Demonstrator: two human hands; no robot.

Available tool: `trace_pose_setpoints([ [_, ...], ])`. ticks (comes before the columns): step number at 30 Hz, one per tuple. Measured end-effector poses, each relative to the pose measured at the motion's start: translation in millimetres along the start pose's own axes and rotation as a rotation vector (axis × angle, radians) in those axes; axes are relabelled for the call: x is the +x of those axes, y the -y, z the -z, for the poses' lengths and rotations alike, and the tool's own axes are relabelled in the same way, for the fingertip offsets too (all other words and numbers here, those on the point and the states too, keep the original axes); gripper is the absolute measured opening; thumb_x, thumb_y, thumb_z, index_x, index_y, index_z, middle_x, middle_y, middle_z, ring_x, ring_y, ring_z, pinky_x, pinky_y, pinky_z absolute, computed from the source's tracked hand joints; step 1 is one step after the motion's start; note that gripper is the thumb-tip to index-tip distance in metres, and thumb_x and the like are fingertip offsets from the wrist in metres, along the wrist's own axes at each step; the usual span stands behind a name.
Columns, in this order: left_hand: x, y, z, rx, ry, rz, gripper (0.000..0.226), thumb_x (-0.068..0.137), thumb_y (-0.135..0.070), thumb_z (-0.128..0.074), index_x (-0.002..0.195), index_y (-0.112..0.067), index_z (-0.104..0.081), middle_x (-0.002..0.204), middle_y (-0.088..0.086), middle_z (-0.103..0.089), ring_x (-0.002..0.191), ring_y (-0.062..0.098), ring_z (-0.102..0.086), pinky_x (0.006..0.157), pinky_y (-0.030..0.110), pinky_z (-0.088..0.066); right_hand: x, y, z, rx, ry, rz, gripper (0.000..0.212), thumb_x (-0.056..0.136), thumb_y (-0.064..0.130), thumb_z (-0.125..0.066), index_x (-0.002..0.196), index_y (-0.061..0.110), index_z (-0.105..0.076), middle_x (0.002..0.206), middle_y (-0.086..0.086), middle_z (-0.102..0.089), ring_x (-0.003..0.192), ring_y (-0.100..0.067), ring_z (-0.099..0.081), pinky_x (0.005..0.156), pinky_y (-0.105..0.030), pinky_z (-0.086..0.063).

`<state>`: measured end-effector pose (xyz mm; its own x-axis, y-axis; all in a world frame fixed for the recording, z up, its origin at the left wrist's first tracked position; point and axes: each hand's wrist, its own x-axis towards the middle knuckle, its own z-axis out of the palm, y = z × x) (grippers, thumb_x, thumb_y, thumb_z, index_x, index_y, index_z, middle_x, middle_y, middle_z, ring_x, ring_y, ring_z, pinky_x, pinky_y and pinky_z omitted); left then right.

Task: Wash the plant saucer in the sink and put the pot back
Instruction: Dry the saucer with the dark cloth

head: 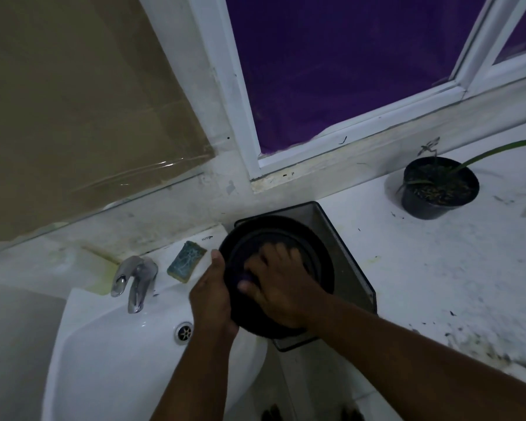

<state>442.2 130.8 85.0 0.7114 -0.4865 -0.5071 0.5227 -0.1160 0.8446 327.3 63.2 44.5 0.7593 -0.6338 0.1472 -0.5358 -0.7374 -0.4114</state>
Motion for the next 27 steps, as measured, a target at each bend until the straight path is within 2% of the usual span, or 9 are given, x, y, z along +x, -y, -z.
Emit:
trace_pose_setpoints([
  [3, 8.0, -3.1, 9.0, 0.054, -0.029, -0.050, 0.037, 0.088, -0.049, -0.073, 0.106, -0.017, -0.074, 0.106, 0.008, -0.079, 0.101, 0.028, -0.074, 0.092, 0.045, -0.060, -16.5, -21.2, -5.8, -0.049, 0.005, -0.003, 0.055, 0.097, 0.068, -0.029, 0.119, 0.026, -0.057, 0.115, -0.007, -0.054, 0.102, -0.032, -0.052, 0.083, -0.045, -0.037],
  [8, -10.2, 13.0, -1.0, 0.046, 0.040, 0.046, 0.037, 0.094, -0.048, -0.067, 0.118, -0.020, -0.071, 0.109, 0.006, -0.077, 0.100, 0.024, -0.073, 0.079, 0.032, -0.059, 20.7, -34.1, 2.1, -0.106, -0.043, -0.246, 0.061, 0.096, 0.066, -0.023, 0.124, 0.023, -0.055, 0.121, -0.011, -0.052, 0.110, -0.034, -0.047, 0.090, -0.046, -0.034],
  [10, -8.2, 13.1, -4.7, 0.033, 0.023, 0.068, 0.039, 0.093, -0.050, -0.068, 0.118, -0.020, -0.071, 0.110, 0.004, -0.076, 0.100, 0.023, -0.072, 0.083, 0.034, -0.059, 21.9, -11.3, -2.3, -0.050, -0.065, -0.227, 0.057, 0.098, 0.063, -0.025, 0.124, 0.021, -0.054, 0.121, -0.012, -0.051, 0.108, -0.034, -0.046, 0.089, -0.047, -0.033],
  [12, -0.6, 6.5, -2.1, 0.009, -0.014, 0.068, 0.042, 0.091, -0.050, -0.070, 0.118, -0.017, -0.071, 0.106, 0.005, -0.077, 0.098, 0.024, -0.073, 0.087, 0.037, -0.059, 3.9, 11.0, -11.7, -0.029, -0.038, -0.117, 0.051, 0.101, 0.060, -0.028, 0.123, 0.021, -0.053, 0.120, -0.012, -0.051, 0.105, -0.034, -0.046, 0.086, -0.047, -0.034],
  [15, 8.8, 0.4, 9.1, 0.028, -0.072, 0.034, 0.051, 0.087, -0.052, -0.075, 0.120, -0.014, -0.069, 0.109, 0.008, -0.076, 0.100, 0.027, -0.073, 0.093, 0.043, -0.059, -25.9, 5.0, -15.9, -0.027, 0.041, 0.002, 0.047, 0.100, 0.061, -0.029, 0.122, 0.026, -0.052, 0.117, -0.008, -0.051, 0.102, -0.032, -0.048, 0.084, -0.046, -0.036],
  [19, -3.4, 4.8, 7.0, 0.009, -0.020, 0.053, 0.036, 0.090, -0.046, -0.072, 0.109, -0.015, -0.074, 0.102, 0.007, -0.080, 0.099, 0.028, -0.075, 0.090, 0.043, -0.060, -4.4, -41.1, -3.1, -0.176, 0.012, -0.103, 0.050, 0.097, 0.063, -0.033, 0.119, 0.025, -0.056, 0.112, -0.009, -0.056, 0.099, -0.035, -0.054, 0.082, -0.044, -0.040],
  [23, -12.6, 8.2, -8.1, 0.002, 0.035, 0.134, 0.041, 0.089, -0.051, -0.070, 0.114, -0.020, -0.072, 0.110, 0.008, -0.077, 0.101, 0.027, -0.074, 0.091, 0.040, -0.059, 33.3, -26.3, 14.2, -0.098, 0.106, -0.215, 0.055, 0.101, 0.062, -0.026, 0.133, 0.024, -0.048, 0.130, -0.013, -0.047, 0.120, -0.034, -0.043, 0.100, -0.049, -0.031],
  [25, -2.4, 2.1, -8.0, -0.033, -0.017, 0.124, 0.037, 0.091, -0.049, -0.071, 0.111, -0.018, -0.071, 0.110, 0.009, -0.076, 0.101, 0.028, -0.073, 0.094, 0.043, -0.058, 30.8, -3.2, 17.5, 0.018, 0.222, -0.139, 0.053, 0.104, 0.060, -0.025, 0.138, 0.025, -0.045, 0.137, -0.011, -0.042, 0.126, -0.034, -0.038, 0.106, -0.050, -0.028],
  [27, 12.1, -6.1, 0.8, -0.049, -0.057, 0.110, 0.051, 0.089, -0.056, -0.072, 0.121, -0.016, -0.069, 0.116, 0.011, -0.075, 0.105, 0.031, -0.072, 0.097, 0.049, -0.057, 17.5, 13.1, 23.2, 0.089, 0.369, -0.053, 0.056, 0.105, 0.061, -0.020, 0.143, 0.027, -0.043, 0.140, -0.009, -0.042, 0.129, -0.032, -0.036, 0.108, -0.050, -0.026],
])
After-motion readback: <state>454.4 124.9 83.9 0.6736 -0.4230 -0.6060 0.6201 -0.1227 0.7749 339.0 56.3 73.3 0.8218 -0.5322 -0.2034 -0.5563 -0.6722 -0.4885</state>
